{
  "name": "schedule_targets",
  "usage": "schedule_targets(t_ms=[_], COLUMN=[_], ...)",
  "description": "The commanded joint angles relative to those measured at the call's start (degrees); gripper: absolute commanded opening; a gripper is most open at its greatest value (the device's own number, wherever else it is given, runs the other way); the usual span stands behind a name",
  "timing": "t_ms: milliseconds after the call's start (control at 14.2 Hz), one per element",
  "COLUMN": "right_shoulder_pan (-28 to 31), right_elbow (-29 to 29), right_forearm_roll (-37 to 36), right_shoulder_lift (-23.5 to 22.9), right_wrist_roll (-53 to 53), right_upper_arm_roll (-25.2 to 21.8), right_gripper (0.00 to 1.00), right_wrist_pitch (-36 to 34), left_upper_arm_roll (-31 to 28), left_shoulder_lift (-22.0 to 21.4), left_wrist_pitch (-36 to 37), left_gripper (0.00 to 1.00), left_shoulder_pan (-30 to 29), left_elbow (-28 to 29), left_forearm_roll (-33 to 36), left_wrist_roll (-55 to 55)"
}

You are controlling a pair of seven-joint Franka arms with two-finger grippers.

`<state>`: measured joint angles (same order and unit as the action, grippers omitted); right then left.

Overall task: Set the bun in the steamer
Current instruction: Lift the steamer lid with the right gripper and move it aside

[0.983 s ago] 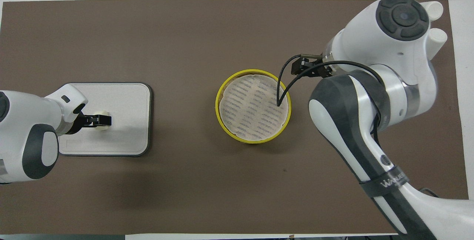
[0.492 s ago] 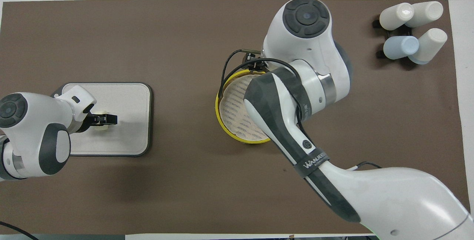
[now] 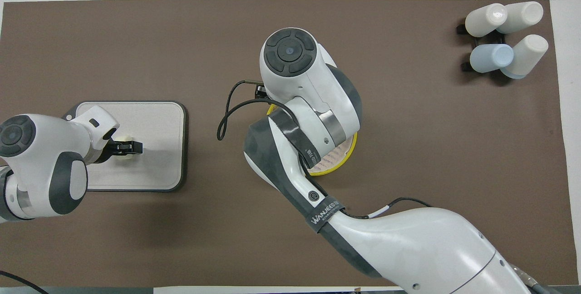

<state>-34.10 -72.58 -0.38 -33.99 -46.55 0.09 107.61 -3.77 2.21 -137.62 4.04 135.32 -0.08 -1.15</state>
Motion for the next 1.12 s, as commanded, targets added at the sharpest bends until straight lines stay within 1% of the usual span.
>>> schedule_targets(t_ms=[0, 140, 211, 351, 492, 843, 913, 983, 1054], right_shoulder_pan=[-0.96, -2.10, -2.19, -2.98, -3.69, -4.39, -4.39, -4.39, -4.39], right_elbow=[2.10, 2.10, 2.01, 1.66, 0.96, -3.61, -4.05, -4.06, -4.06], right_forearm_roll=[0.02, 0.46, 1.68, 2.05, 1.78, 1.17, 1.17, 1.17, 1.17], right_shoulder_lift=[-0.47, -0.20, -0.11, -0.20, -0.20, 0.85, 0.94, 0.94, 0.94], right_wrist_roll=[-0.83, -0.83, -0.56, 0.05, 2.24, 5.50, 5.50, 5.50, 5.50], right_upper_arm_roll=[0.17, 0.26, 0.26, 0.26, 0.26, 0.17, 0.17, 0.17, 0.17], right_gripper=[0.98, 0.98, 0.98, 0.99, 0.99, 0.98, 0.97, 0.96, 0.95], right_wrist_pitch=[-1.70, -1.79, -1.53, -1.70, -1.44, -1.26, -1.00, -0.74, -0.65], left_upper_arm_roll=[0.43, 0.43, 0.43, 0.43, 0.43, 0.43, 0.43, 0.43, 0.43], left_shoulder_lift=[-0.27, -0.27, -0.27, -0.27, -0.27, 0.08, 0.08, 0.08, 0.08], left_wrist_pitch=[-1.51, -1.51, -1.51, -1.42, -1.34, -0.55, -0.20, 0.59, 1.21], left_gripper=[0.56, 0.44, 0.40, 0.38, 0.38, 0.37, 0.32, 0.30, 0.29], left_shoulder_pan=[-0.70, -0.78, -0.78, -0.78, -0.78, -0.70, -0.70, -0.61, -0.61], left_elbow=[1.00, 1.00, 1.00, 0.91, 0.82, -0.41, -0.84, -1.28, -1.72], left_forearm_roll=[-0.54, -0.45, -0.45, -0.54, -0.45, -0.45, -0.54, -0.54, -0.54], left_wrist_roll=[-0.96, -0.96, -0.96, -0.96, -0.96, -0.96, -0.88, -0.87, -0.87])
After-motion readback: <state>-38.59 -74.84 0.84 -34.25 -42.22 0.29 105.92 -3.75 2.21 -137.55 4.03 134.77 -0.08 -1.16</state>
